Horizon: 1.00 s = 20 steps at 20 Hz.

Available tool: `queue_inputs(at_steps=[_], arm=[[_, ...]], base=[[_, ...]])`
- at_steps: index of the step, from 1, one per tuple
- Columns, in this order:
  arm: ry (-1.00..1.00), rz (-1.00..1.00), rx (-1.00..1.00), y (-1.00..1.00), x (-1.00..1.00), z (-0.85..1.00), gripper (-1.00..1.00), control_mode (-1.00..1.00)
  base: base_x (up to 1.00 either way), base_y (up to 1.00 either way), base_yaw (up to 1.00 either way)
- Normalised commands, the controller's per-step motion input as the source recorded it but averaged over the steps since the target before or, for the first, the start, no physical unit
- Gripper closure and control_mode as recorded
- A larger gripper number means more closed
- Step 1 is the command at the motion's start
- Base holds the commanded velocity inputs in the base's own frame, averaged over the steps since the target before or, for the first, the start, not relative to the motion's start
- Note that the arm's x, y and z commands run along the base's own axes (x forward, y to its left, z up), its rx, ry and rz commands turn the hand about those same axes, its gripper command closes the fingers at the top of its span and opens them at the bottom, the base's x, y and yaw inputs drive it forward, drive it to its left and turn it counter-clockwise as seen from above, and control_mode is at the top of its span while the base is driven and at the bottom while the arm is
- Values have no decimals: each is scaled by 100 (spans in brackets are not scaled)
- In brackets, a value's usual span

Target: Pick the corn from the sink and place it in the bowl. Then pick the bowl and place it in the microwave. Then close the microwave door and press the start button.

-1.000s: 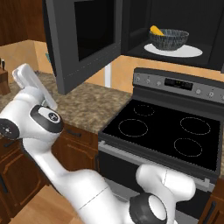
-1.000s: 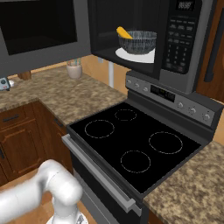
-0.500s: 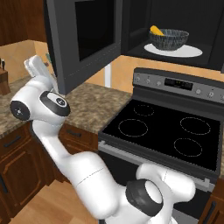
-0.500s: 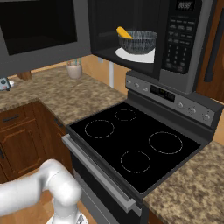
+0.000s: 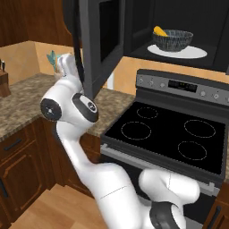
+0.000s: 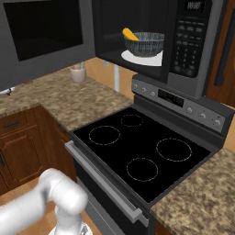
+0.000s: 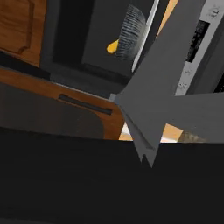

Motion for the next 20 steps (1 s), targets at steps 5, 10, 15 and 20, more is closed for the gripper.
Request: queue_inputs(at_steps=[5, 10, 15, 20], arm=[[-8, -1, 21, -99, -40, 0, -100, -100], [-15, -6, 24, -100, -60, 11, -100, -100], [-2, -7, 24, -100, -10, 2, -100, -100], [0, -5, 23, -96, 14, 6, -100, -100]], base=[[0, 0, 0], [0, 0, 0], [0, 0, 0], [0, 0, 0]])
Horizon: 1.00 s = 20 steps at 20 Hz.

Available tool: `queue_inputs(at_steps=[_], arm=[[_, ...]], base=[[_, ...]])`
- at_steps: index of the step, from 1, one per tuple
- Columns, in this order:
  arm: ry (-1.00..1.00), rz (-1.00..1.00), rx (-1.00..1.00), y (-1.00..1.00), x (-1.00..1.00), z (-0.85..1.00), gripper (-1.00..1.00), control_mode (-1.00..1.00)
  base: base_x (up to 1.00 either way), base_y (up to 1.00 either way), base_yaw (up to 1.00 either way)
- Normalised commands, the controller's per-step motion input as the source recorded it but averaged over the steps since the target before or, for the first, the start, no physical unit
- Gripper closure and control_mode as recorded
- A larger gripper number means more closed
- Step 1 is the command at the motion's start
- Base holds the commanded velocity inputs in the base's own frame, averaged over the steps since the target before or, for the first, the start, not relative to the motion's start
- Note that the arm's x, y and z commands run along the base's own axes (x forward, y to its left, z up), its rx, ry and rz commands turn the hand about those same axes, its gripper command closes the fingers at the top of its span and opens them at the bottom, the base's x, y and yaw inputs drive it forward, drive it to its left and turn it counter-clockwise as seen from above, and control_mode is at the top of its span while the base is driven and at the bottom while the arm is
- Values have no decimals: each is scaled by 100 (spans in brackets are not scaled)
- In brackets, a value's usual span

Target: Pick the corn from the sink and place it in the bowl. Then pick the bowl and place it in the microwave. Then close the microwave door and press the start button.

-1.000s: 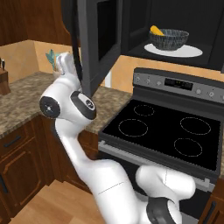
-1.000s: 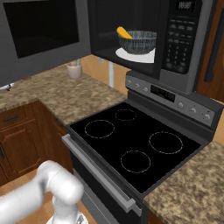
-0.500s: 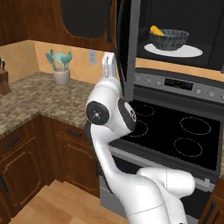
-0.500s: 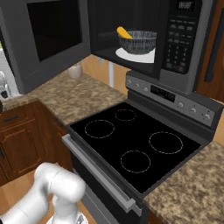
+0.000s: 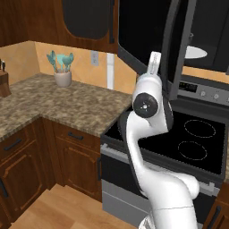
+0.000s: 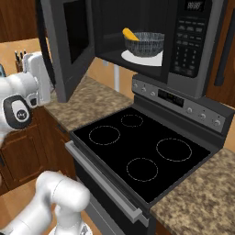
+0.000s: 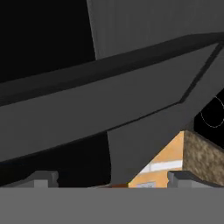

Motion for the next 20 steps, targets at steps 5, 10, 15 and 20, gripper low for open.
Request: queue_inputs(at_steps=[5, 10, 15, 20], arm=[[1, -6, 22, -92, 30, 8, -100, -100], [2, -6, 17, -76, 50, 2, -100, -100], [1, -1, 11, -43, 78, 0, -100, -100], [0, 0, 5, -25, 84, 0, -100, -100]], base=[[0, 0, 0], [0, 0, 0], [0, 0, 0], [0, 0, 0]])
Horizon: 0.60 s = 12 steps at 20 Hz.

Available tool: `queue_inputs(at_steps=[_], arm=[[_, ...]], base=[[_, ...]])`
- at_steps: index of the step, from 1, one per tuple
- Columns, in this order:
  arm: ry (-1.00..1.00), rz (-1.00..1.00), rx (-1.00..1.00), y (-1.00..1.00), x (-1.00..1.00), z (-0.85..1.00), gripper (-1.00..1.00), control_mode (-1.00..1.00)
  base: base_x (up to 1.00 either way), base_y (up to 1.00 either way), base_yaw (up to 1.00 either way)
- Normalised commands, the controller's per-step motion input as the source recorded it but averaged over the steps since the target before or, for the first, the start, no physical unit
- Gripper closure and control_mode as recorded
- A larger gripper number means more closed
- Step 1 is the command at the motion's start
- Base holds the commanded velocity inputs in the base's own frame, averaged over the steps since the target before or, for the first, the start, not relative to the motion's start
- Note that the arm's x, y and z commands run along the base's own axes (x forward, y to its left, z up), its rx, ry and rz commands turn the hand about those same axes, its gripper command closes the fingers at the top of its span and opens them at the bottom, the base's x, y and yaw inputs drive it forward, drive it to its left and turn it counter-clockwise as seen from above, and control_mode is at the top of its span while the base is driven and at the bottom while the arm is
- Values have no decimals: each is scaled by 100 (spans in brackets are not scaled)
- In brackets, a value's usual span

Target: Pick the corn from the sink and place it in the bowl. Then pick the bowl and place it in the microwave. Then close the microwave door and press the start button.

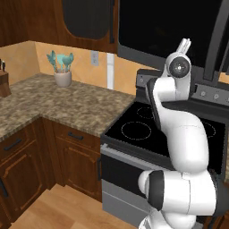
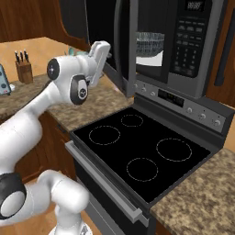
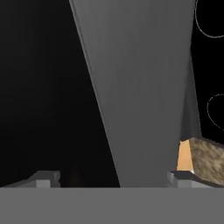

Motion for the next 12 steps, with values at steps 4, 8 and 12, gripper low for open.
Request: queue_inputs(at_steps=[4, 8, 12], arm=[[0, 0, 9, -40, 78, 0, -100, -100], [0, 0, 8, -41, 78, 0, -100, -100], [0, 0, 5, -37, 81, -3, -100, -100]], base=[[0, 0, 0], [0, 0, 0], [0, 0, 0]])
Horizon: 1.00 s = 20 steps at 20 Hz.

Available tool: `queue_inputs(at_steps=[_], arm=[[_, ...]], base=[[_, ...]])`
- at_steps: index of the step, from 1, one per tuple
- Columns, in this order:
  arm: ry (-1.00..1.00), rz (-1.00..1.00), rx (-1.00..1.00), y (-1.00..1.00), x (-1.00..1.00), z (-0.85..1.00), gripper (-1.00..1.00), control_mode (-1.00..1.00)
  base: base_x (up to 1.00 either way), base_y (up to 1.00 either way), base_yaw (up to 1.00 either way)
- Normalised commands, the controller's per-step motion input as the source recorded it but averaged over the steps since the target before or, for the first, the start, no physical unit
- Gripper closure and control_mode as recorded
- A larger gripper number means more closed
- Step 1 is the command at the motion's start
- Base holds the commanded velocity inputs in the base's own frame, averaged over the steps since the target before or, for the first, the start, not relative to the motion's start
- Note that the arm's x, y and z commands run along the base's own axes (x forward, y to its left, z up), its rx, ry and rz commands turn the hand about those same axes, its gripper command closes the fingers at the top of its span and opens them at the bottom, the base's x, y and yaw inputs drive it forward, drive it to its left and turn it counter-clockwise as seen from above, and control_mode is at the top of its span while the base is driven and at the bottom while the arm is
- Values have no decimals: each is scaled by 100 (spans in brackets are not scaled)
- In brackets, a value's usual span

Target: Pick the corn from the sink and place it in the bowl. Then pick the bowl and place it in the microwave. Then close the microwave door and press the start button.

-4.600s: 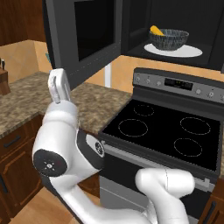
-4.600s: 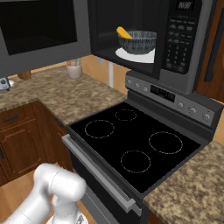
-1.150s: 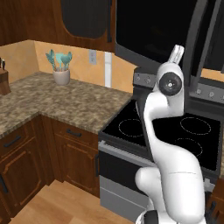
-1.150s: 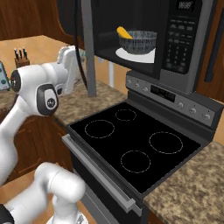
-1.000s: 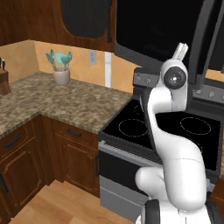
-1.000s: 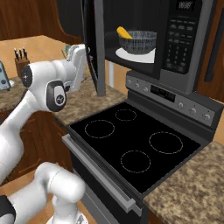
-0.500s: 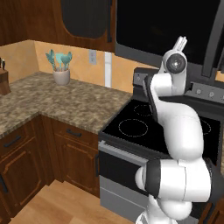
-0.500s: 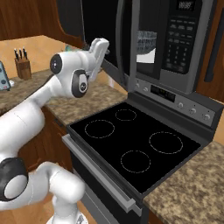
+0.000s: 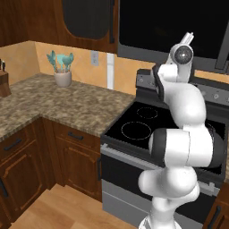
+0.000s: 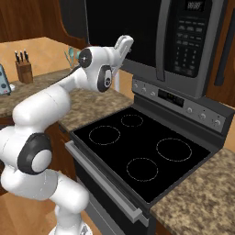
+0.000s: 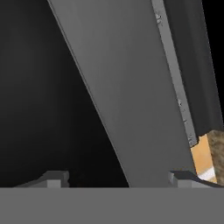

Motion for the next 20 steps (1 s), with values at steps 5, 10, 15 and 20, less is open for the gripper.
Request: queue_inputs(at_steps=[5, 10, 15, 20], arm=[[1, 0, 2, -28, 91, -14, -100, -100], [10, 0, 0, 6, -7, -3, -100, -100], [6, 0, -4, 29, -91, 20, -100, -100], [21, 1, -15, 24, -94, 22, -100, -100]], base=[[0, 0, 0], [0, 0, 0], [0, 0, 0], [0, 0, 0]])
